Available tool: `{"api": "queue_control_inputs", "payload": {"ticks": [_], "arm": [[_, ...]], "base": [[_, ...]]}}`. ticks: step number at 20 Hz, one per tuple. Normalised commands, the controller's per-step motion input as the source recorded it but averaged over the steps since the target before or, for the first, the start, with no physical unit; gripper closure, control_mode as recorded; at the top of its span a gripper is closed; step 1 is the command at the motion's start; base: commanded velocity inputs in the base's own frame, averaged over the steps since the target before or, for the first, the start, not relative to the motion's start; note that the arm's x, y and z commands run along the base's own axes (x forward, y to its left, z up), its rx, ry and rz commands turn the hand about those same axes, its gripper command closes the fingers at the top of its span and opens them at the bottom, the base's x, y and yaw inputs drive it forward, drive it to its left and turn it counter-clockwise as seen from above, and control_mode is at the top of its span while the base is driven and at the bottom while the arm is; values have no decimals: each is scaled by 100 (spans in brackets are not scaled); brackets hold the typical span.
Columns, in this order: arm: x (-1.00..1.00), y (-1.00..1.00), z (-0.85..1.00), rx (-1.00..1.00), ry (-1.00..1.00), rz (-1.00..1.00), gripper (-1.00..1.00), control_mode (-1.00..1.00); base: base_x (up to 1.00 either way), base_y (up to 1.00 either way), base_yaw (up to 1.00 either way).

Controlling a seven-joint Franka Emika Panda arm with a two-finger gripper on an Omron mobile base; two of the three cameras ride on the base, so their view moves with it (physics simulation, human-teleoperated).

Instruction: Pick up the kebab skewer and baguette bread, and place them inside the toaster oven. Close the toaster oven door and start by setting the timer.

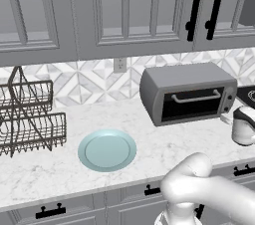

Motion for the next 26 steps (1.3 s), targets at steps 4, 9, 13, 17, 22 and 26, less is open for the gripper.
{"api": "queue_control_inputs", "payload": {"ticks": [4,9,13,17,22,26], "arm": [[20,-7,-25,0,0,0,-100,-100],[24,-4,-5,0,1,0,-100,-100],[19,0,0,0,2,0,-100,-100],[11,0,0,0,3,0,-100,-100],[5,0,7,0,4,0,-100,-100],[0,0,3,0,3,0,-100,-100]], "base": [[0,0,0],[0,0,0],[0,0,0],[0,0,0],[0,0,0],[0,0,0]]}}
